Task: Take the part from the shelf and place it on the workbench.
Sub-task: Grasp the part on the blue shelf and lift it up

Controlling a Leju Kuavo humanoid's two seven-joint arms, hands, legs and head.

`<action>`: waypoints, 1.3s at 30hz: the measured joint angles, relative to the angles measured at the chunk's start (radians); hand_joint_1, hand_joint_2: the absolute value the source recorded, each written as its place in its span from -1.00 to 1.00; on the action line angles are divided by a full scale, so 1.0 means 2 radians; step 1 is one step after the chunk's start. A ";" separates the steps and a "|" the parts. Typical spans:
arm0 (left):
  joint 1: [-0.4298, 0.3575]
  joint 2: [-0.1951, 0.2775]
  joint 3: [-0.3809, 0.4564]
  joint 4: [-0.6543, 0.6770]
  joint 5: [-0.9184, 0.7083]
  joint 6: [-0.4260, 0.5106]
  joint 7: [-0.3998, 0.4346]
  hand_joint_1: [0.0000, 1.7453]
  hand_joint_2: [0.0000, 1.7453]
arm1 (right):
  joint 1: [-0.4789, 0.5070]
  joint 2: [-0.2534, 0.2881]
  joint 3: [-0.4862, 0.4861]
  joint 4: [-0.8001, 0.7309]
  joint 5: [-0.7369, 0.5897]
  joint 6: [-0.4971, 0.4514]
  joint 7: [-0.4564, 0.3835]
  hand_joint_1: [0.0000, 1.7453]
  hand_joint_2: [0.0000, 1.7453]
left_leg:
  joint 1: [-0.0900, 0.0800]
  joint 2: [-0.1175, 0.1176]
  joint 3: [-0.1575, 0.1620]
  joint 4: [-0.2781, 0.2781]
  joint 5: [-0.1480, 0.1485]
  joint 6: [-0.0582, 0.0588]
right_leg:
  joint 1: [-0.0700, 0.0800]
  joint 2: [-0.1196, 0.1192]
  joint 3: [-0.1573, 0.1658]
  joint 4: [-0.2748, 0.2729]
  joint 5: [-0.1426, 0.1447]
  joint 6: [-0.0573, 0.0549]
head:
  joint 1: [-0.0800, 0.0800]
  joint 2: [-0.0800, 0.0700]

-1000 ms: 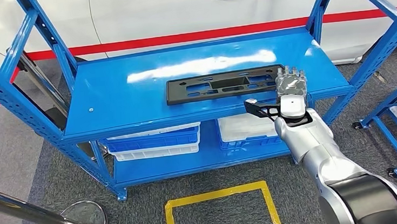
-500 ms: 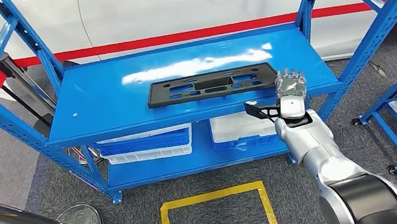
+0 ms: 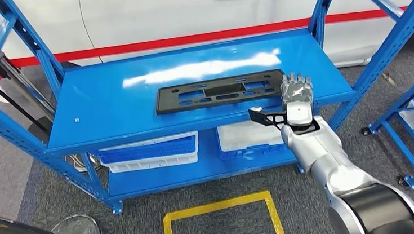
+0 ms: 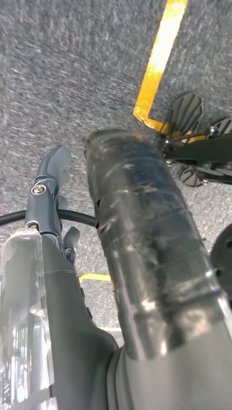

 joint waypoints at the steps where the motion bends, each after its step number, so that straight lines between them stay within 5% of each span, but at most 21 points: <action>1: 0.000 0.000 0.001 0.000 0.000 0.000 0.000 -1.00 -1.00 | 0.000 -0.001 0.000 0.000 0.000 0.000 0.000 -1.00 1.00 | 0.000 0.001 0.002 -0.001 0.000 0.001 | -0.001 -0.001 -0.014 0.027 -0.012 0.002 | 0.000 0.000; 3: -0.001 0.000 0.002 0.000 0.000 0.000 -0.001 -1.00 -1.00 | 0.002 -0.002 0.000 0.001 0.000 0.000 0.000 -1.00 1.00 | 0.001 0.000 0.003 0.000 -0.002 0.003 | -0.004 -0.001 -0.048 0.086 -0.034 0.005 | 0.000 0.000; 5: 0.000 0.000 0.003 0.000 0.000 0.000 0.000 -1.00 -1.00 | 0.004 -0.003 0.000 0.002 0.000 0.000 0.000 -1.00 1.00 | 0.001 0.000 0.005 0.003 -0.006 0.002 | -0.006 -0.002 -0.061 0.097 -0.025 0.007 | 0.000 0.000; 7: 0.001 -0.001 0.004 0.000 0.000 -0.001 0.001 -1.00 -1.00 | 0.004 -0.003 0.000 0.002 0.000 0.000 0.000 -1.00 1.00 | 0.001 0.000 0.007 0.008 -0.013 -0.001 | -0.007 -0.004 -0.040 0.041 0.013 0.006 | 0.000 0.000; 9: 0.000 -0.002 0.006 0.000 0.000 -0.002 0.001 -1.00 -1.00 | 0.004 -0.003 0.000 0.002 0.000 0.000 0.000 -1.00 1.00 | 0.000 0.000 0.009 0.013 -0.019 -0.006 | -0.004 -0.006 -0.015 -0.012 0.033 0.003 | 0.000 0.000; 14: -0.001 -0.002 0.007 0.000 -0.001 -0.002 0.003 -1.00 -1.00 | 0.003 -0.004 0.001 0.002 0.000 0.001 0.000 -1.00 1.00 | 0.000 0.001 0.009 0.021 -0.029 -0.017 | -0.004 -0.004 -0.001 -0.031 0.031 -0.011 | 0.000 0.000; 16: -0.001 -0.002 0.007 0.000 -0.001 -0.002 0.004 -1.00 -1.00 | 0.002 -0.004 0.001 0.002 0.000 0.000 0.000 -1.00 1.00 | 0.002 0.001 -0.010 0.062 -0.050 -0.021 | -0.005 -0.004 0.005 -0.036 0.030 -0.016 | 0.000 0.000; 18: -0.001 -0.002 0.008 0.000 -0.002 -0.002 0.004 -1.00 -1.00 | 0.001 -0.004 0.001 0.003 0.000 0.000 0.000 -1.00 1.00 | 0.005 0.001 -0.046 0.126 -0.072 -0.025 | -0.005 -0.004 0.008 -0.036 0.028 -0.018 | 0.000 0.000; 20: 0.000 -0.002 0.008 0.000 -0.004 -0.003 0.002 -1.00 -1.00 | 0.002 -0.004 0.001 0.003 0.000 0.000 0.000 -1.00 0.00 | 0.008 0.001 -0.067 0.150 -0.067 -0.027 | -0.005 -0.003 0.010 -0.036 0.025 -0.018 | 0.000 0.000; 22: 0.000 -0.002 0.008 0.000 -0.009 -0.004 0.001 -1.00 -1.00 | 0.003 -0.004 0.001 0.003 0.000 0.000 -0.001 -1.00 -1.00 | 0.010 0.001 -0.051 0.101 -0.027 -0.026 | -0.005 -0.001 0.015 -0.035 0.022 -0.015 | 0.000 0.000; 25: 0.000 -0.002 0.008 0.000 -0.011 -0.006 0.002 -1.00 -1.00 | 0.001 -0.004 0.001 0.003 0.000 -0.001 -0.004 -1.00 -1.00 | 0.009 0.000 -0.017 0.021 0.005 -0.023 | -0.004 0.000 0.018 -0.035 0.018 -0.009 | 0.000 0.000; 29: 0.000 -0.003 0.008 0.000 -0.011 -0.009 0.000 -1.00 -1.00 | 0.001 -0.004 0.001 0.002 0.000 0.003 -0.012 -1.00 1.00 | 0.007 -0.001 -0.012 0.009 0.004 -0.024 | -0.004 0.000 0.018 -0.035 0.016 -0.013 | 0.000 0.000; 34: 0.000 -0.003 0.010 0.000 -0.016 -0.010 0.001 -1.00 -1.00 | 0.001 -0.004 0.000 0.002 0.000 0.015 -0.024 -1.00 1.00 | 0.004 -0.003 -0.012 0.009 0.003 -0.019 | -0.006 -0.002 0.021 -0.040 0.018 -0.009 | 0.000 0.000; 38: 0.000 -0.003 0.011 0.000 -0.017 -0.010 0.001 -1.00 -1.00 | 0.001 -0.004 -0.001 0.003 0.000 0.018 -0.027 -1.00 -1.00 | 0.004 -0.003 -0.012 0.009 0.003 -0.017 | -0.006 -0.002 0.022 -0.042 0.019 -0.005 | 0.000 0.000; 39: 0.000 -0.003 0.011 0.000 -0.018 -0.010 0.001 -1.00 -1.00 | 0.001 -0.004 -0.002 0.003 -0.001 0.020 -0.029 -1.00 -1.00 | 0.004 -0.003 -0.012 0.009 0.003 -0.017 | -0.006 -0.002 0.022 -0.042 0.019 -0.004 | 0.000 0.000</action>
